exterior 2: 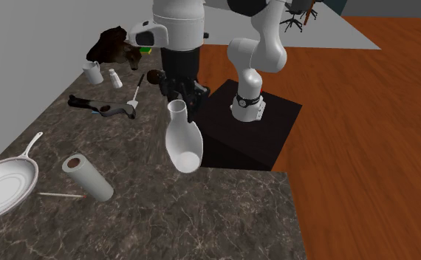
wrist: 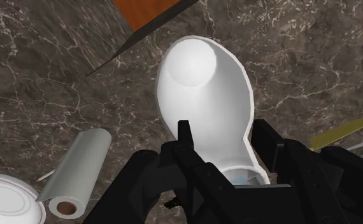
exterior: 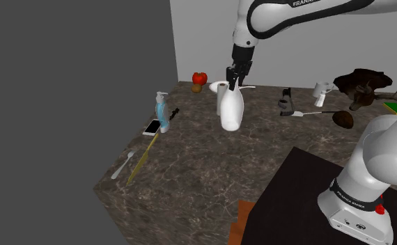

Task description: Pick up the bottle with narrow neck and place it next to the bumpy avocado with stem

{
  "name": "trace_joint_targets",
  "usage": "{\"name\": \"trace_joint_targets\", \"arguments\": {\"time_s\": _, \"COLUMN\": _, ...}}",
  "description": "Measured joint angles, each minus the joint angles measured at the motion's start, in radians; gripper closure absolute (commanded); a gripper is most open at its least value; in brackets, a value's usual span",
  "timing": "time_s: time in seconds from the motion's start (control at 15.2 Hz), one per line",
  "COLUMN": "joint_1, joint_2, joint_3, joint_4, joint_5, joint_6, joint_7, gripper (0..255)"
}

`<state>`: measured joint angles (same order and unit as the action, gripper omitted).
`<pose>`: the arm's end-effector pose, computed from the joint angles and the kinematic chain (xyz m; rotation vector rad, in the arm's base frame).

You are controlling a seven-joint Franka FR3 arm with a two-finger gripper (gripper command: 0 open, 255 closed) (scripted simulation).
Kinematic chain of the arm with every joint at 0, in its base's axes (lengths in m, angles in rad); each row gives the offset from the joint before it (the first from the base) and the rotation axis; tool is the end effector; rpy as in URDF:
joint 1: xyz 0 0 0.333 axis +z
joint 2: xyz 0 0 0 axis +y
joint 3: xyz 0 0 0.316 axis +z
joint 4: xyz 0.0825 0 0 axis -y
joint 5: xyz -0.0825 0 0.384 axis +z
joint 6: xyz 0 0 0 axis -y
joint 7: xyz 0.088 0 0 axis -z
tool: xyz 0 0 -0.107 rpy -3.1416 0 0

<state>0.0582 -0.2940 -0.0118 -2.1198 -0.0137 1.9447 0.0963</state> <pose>0.4794 0.0208 0.5465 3.1341 -0.0711 0.1872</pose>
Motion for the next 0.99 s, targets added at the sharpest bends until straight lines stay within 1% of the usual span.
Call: {"name": "trace_joint_targets", "arguments": {"time_s": 0.99, "joint_1": 0.0, "joint_2": 0.013, "joint_3": -0.001, "joint_4": 0.216, "joint_5": 0.001, "joint_6": -0.203, "joint_7": -0.004, "gripper": 255}}
